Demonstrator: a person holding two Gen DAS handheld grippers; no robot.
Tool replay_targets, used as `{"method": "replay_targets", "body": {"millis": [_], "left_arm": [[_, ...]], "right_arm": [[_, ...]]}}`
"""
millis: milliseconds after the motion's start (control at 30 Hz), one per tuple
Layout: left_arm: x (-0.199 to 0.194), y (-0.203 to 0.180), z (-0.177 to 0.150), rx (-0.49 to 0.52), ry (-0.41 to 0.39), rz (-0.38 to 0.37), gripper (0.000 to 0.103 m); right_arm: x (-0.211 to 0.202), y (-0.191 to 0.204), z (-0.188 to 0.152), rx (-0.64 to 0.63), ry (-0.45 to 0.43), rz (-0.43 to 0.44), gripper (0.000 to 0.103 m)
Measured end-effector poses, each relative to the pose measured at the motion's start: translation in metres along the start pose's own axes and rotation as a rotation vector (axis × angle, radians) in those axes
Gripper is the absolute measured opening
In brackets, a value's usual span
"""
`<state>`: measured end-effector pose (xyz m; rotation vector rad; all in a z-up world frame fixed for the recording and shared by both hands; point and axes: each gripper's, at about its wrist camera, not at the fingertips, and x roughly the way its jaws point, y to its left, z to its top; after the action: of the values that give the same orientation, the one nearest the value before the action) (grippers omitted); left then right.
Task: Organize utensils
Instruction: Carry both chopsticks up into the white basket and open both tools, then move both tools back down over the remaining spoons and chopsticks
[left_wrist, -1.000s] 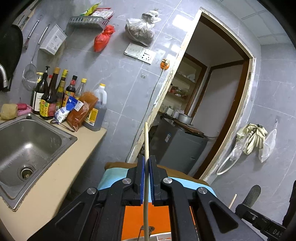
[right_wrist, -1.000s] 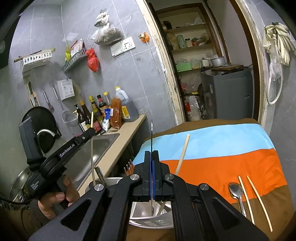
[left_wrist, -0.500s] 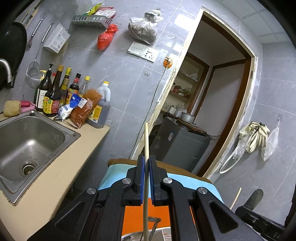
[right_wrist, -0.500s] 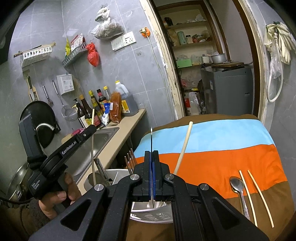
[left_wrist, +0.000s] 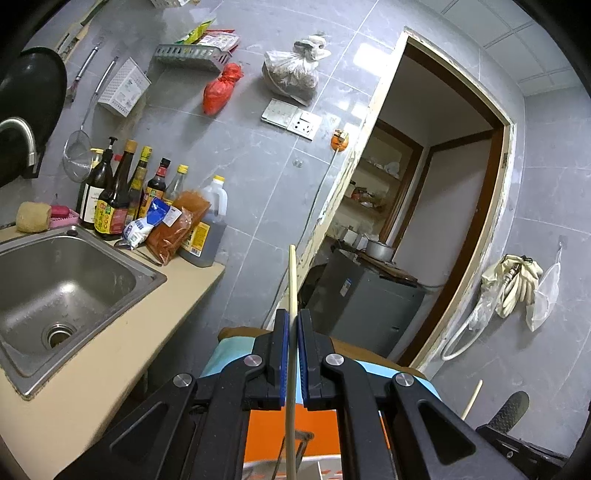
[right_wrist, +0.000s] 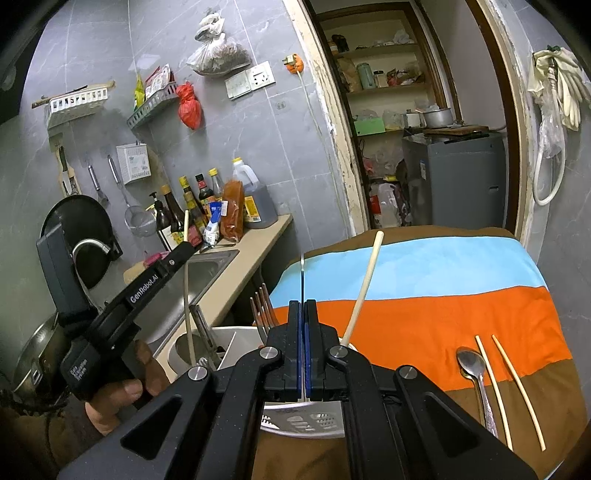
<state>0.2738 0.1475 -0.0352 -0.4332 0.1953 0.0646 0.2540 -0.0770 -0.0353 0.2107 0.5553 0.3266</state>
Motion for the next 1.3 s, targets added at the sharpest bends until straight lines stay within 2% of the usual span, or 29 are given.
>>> {"method": "replay_targets", "body": {"millis": [333,600,733,833,900,933,1000,1033,1100,1133,1200,1300], "left_arm": [[-0.008,0.005,-0.005,-0.001,0.028,0.003,0.005],[-0.03,0.002,-0.009,0.063,0.085,-0.017,0.005],[-0.037,0.001,-0.009,0.099,0.145,-0.029,0.008],[-0.042,-0.001,-0.008,0.124,0.185,-0.042,0.011],[-0.045,-0.003,-0.006,0.13,0.207,-0.049,0.022],[-0.047,-0.004,-0.005,0.133,0.216,-0.053,0.026],[-0.053,-0.009,0.0,0.14,0.219,-0.062,0.041],[-0.058,-0.013,0.003,0.148,0.215,-0.065,0.045],[-0.062,-0.021,0.007,0.162,0.211,-0.066,0.06],[-0.066,-0.028,0.011,0.17,0.204,-0.066,0.064],[-0.071,-0.036,0.015,0.177,0.189,-0.067,0.078],[-0.08,-0.052,0.02,0.187,0.154,-0.056,0.092]], "right_arm": [[0.001,-0.002,-0.004,0.004,0.022,0.019,0.002],[-0.004,-0.004,-0.007,0.009,0.035,0.039,0.002],[-0.009,-0.006,-0.004,0.012,0.028,0.044,0.005],[-0.017,-0.009,-0.001,0.019,0.018,0.045,0.015],[-0.025,-0.012,0.001,0.026,0.002,0.044,0.031],[-0.031,-0.014,0.003,0.027,-0.012,0.04,0.035],[-0.043,-0.018,0.007,0.022,-0.037,0.023,0.046],[-0.048,-0.02,0.009,0.017,-0.047,0.013,0.049],[-0.059,-0.025,0.015,0.007,-0.073,-0.016,0.062],[-0.067,-0.029,0.017,0.003,-0.092,-0.034,0.065],[-0.081,-0.035,0.024,-0.007,-0.127,-0.067,0.077],[-0.101,-0.045,0.03,-0.027,-0.179,-0.124,0.09]]}}
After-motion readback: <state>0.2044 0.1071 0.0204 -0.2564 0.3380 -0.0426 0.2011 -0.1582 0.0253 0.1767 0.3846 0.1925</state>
